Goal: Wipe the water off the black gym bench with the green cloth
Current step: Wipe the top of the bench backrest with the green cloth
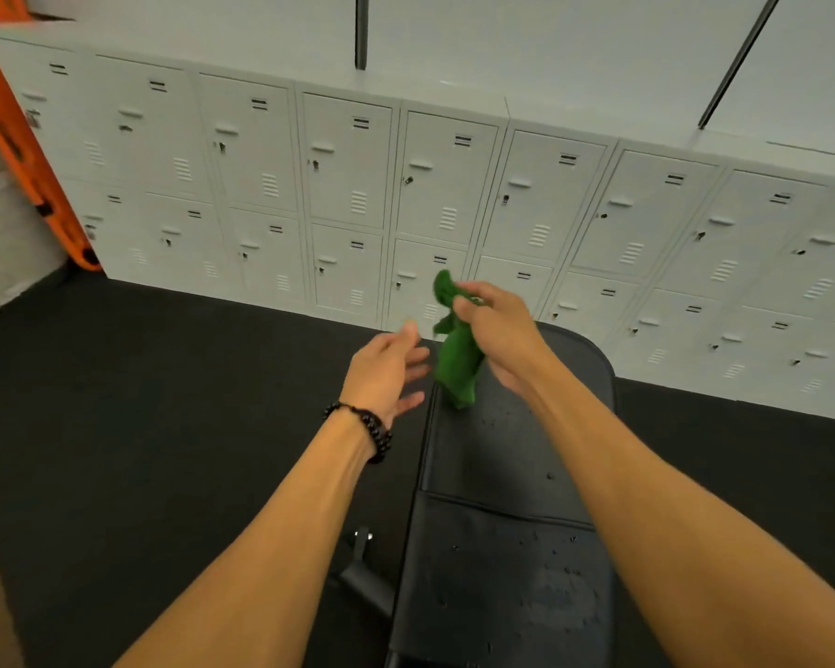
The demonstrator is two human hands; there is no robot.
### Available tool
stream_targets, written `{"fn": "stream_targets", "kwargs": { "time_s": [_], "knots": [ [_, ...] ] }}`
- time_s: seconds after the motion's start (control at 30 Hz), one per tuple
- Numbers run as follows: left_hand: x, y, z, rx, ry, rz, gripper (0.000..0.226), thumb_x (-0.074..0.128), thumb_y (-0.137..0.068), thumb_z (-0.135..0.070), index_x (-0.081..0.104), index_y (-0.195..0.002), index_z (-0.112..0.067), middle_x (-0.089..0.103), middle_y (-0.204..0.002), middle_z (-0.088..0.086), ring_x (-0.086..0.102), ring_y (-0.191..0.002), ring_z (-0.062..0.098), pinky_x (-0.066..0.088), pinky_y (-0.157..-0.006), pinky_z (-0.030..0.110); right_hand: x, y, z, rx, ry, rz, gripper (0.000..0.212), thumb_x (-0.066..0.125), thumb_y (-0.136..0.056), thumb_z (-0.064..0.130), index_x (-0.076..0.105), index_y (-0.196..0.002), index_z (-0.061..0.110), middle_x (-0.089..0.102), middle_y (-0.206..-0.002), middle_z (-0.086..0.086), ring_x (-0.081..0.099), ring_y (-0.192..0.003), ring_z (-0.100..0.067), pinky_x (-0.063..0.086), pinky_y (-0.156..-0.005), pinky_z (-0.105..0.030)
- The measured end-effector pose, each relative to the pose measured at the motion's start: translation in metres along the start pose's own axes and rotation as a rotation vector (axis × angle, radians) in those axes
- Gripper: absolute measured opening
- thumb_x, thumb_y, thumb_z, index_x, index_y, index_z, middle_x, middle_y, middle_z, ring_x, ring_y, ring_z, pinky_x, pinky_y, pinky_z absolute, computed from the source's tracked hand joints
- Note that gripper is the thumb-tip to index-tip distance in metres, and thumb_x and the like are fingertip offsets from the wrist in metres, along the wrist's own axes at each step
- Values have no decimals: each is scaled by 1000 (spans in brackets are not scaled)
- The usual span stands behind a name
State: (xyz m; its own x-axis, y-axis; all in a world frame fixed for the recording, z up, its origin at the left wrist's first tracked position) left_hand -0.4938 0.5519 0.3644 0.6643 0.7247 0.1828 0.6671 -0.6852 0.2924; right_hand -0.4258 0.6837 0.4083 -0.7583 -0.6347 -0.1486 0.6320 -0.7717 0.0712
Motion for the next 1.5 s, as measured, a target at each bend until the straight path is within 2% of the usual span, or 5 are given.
{"fn": "stream_targets", "kwargs": {
  "time_s": [0.13, 0.27, 0.63, 0.9, 1.5],
  "knots": [
    [38, -17, -6, -47, 136, 64, 88, 65, -55, -85, 68, -113, -18, 73, -107, 11, 71, -101, 28, 54, -93, 52, 10, 17, -2, 19, -18, -28, 27, 55, -96, 7, 67, -114, 21, 69, -111, -6, 69, -97, -22, 60, -83, -38],
    [53, -21, -3, -142, 287, 154, 42, 62, -94, -39, 66, -118, -5, 70, -115, 19, 66, -110, 34, 51, -99, 50, -21, 13, -7, 104, -406, -90, 36, 49, -88, -4, 64, -112, 17, 63, -109, -9, 64, -100, -23, 57, -88, -38],
    [24, -49, -24, 476, -543, -245, 23, 63, -92, -43, 55, -103, -24, 63, -94, -3, 60, -85, 13, 43, -68, 23, -124, -24, -64, -165, 960, -204, 44, 54, -95, 48, 50, -134, 27, 45, -134, -3, 42, -127, -26, 35, -106, -48],
    [52, -67, 50, 363, -386, -28, 45, 46, -89, -68, 74, -109, -39, 54, -131, -12, 43, -128, 0, 33, -103, 21, -128, -26, -88, -372, 1105, -393, 50, 38, -96, 63, 42, -139, 39, 44, -137, 1, 37, -129, -24, 29, -107, -49],
    [38, -75, 48, 218, -597, -381, 36, 37, -101, -49, 44, -117, -17, 57, -89, 1, 60, -90, 26, 35, -63, 31, -128, -30, -92, -366, 1105, -452, 54, 37, -95, 64, 45, -140, 36, 46, -134, -1, 40, -127, -24, 33, -106, -49]
  ]
}}
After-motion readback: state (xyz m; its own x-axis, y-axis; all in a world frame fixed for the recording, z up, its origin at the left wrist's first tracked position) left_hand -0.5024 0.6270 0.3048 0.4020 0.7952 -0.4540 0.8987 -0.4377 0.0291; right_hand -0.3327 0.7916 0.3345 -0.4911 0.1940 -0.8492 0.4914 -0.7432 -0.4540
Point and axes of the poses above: each hand's wrist, its own y-axis away from the middle knuckle, its own x-axis out of the palm, z = x × y, the point moved 6 cm from there along -y, towards the middle knuckle
